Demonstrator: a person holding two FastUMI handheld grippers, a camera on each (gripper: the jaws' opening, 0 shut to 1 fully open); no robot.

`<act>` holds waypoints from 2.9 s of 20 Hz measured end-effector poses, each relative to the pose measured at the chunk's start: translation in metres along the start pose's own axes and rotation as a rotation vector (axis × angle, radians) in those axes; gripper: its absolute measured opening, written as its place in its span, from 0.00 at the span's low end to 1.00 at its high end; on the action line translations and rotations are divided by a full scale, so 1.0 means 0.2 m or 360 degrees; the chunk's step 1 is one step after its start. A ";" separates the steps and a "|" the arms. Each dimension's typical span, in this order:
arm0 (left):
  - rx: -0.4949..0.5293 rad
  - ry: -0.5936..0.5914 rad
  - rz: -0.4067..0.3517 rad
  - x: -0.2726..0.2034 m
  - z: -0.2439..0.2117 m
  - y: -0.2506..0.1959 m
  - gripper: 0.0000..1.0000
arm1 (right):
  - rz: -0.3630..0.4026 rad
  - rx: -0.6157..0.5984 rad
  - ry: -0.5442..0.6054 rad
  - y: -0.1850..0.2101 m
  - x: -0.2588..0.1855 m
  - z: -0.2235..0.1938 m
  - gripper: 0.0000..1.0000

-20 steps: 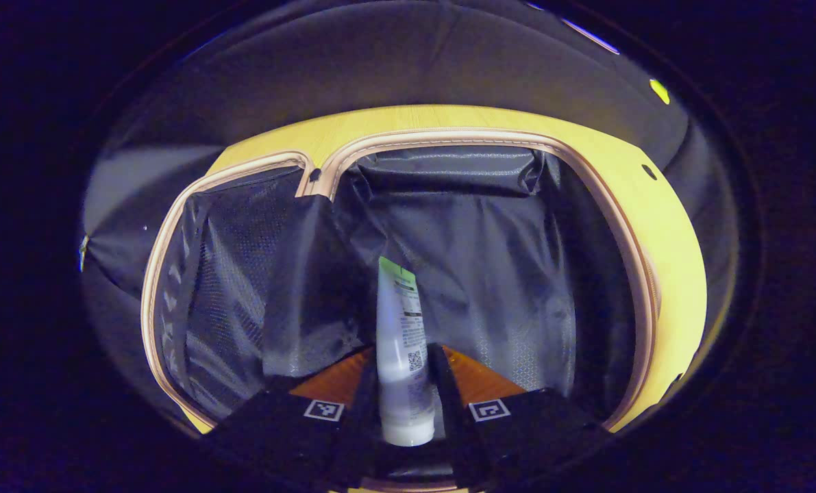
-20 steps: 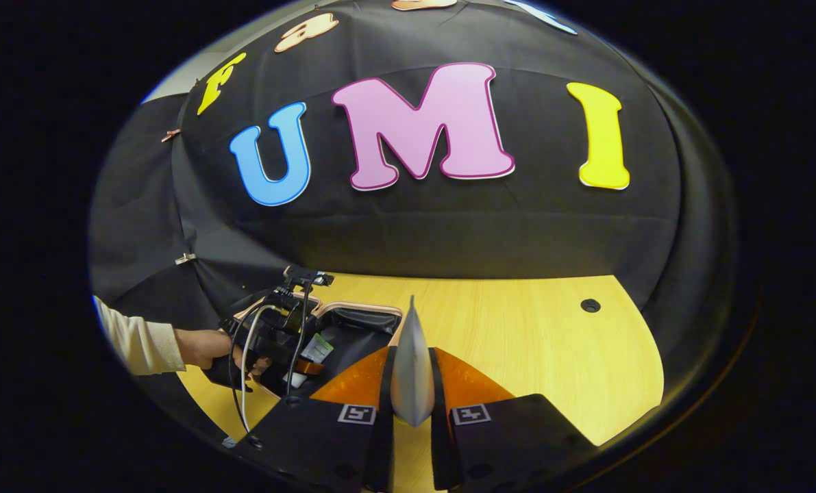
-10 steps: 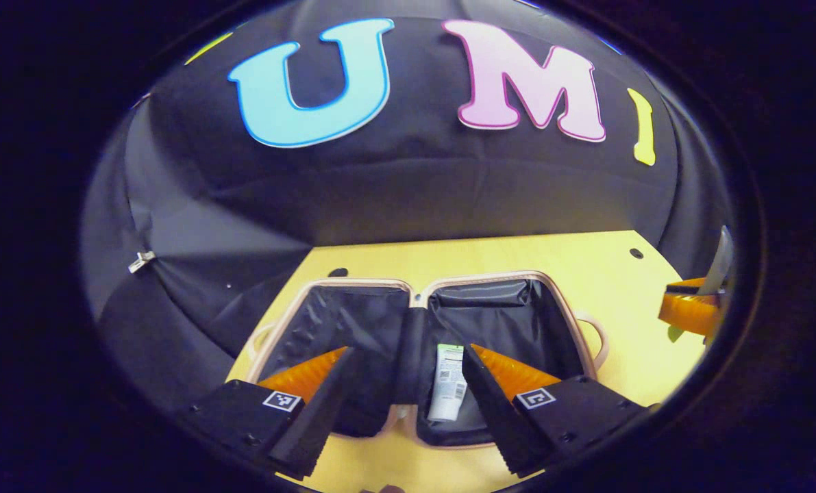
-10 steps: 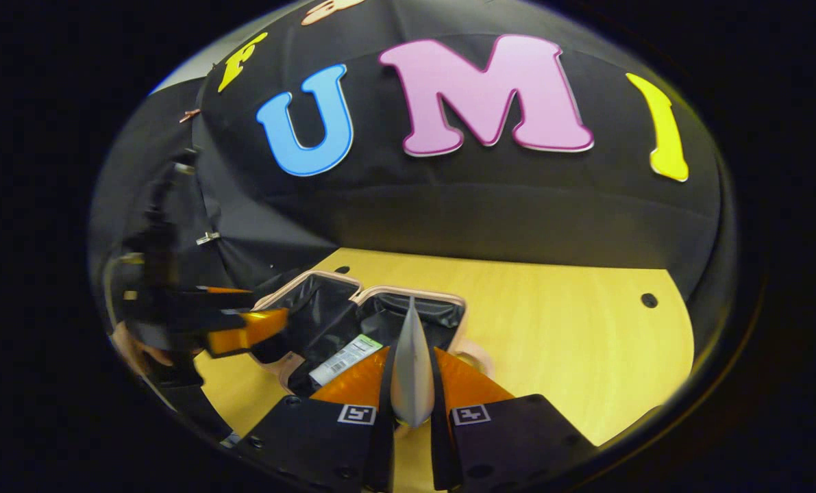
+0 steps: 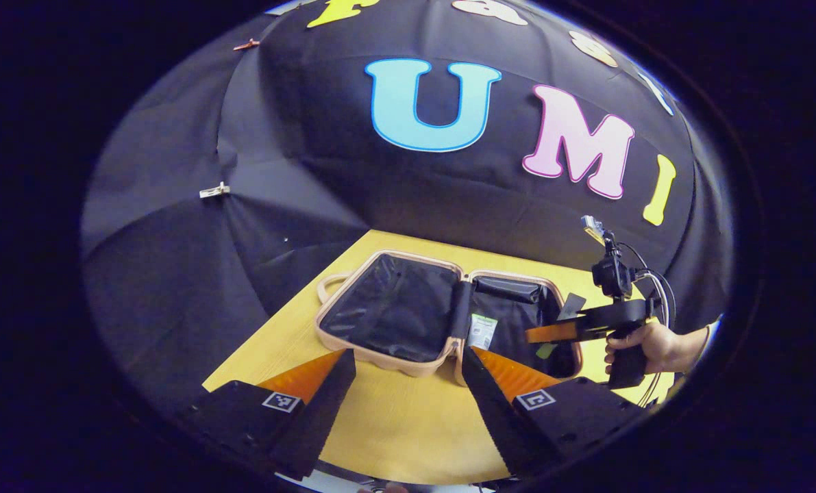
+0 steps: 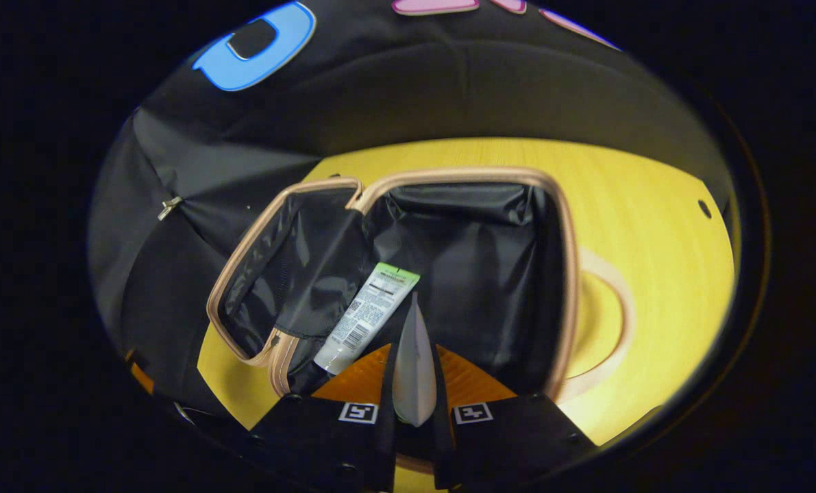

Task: First open the suitcase, pack the skin care products into it, and then close the suitcase.

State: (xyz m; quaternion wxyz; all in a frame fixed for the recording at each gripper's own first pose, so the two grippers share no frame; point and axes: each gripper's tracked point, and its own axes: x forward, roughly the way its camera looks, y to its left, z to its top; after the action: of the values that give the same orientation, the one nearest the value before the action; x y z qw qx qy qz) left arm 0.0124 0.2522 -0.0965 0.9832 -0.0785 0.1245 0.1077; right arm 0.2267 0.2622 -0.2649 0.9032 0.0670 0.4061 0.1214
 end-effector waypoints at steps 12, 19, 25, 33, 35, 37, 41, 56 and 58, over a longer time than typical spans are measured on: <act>0.0035 0.0004 0.0106 0.08 -0.05 0.15 0.96 | -0.0125 -0.0005 -0.0057 0.02 0.01 0.07 0.93; 0.0000 -0.0131 0.0279 0.45 0.28 0.51 0.96 | -0.0070 -0.0122 -0.0398 -0.01 -0.41 0.23 0.98; -0.0230 -0.0018 0.0171 1.04 0.36 0.75 0.96 | -0.0174 -0.0277 -0.0606 -0.25 -0.68 0.20 0.98; -0.0429 0.0308 0.0057 1.58 0.22 0.89 0.94 | -0.0214 -0.0150 -0.0421 -0.35 -0.76 -0.23 0.98; -0.0413 0.0399 0.0011 1.63 0.17 0.86 0.88 | -0.0215 -0.0146 -0.0395 -0.35 -0.76 -0.29 0.98; -0.0436 0.0481 0.0014 1.67 0.13 0.85 0.84 | -0.0186 -0.0142 -0.0301 -0.32 -0.76 -0.38 0.98; -0.0634 0.0537 -0.0047 1.71 0.10 0.83 0.69 | -0.0156 -0.0150 -0.0317 -0.31 -0.77 -0.37 0.98; -0.0063 0.0044 -0.0092 0.88 0.91 0.29 0.06 | -0.0319 0.0055 -0.0475 -0.85 -1.07 -0.06 0.98; 0.0039 0.0012 -0.0137 0.77 0.99 0.03 0.06 | -0.0311 0.0066 -0.0500 -0.92 -1.14 -0.01 0.98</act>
State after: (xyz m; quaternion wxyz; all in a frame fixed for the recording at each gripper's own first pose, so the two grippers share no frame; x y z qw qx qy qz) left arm 0.2015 0.3243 0.0518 0.9874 -0.0720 0.1261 0.0635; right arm 0.1098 0.0233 -0.1439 0.9615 0.0642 0.2671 0.0128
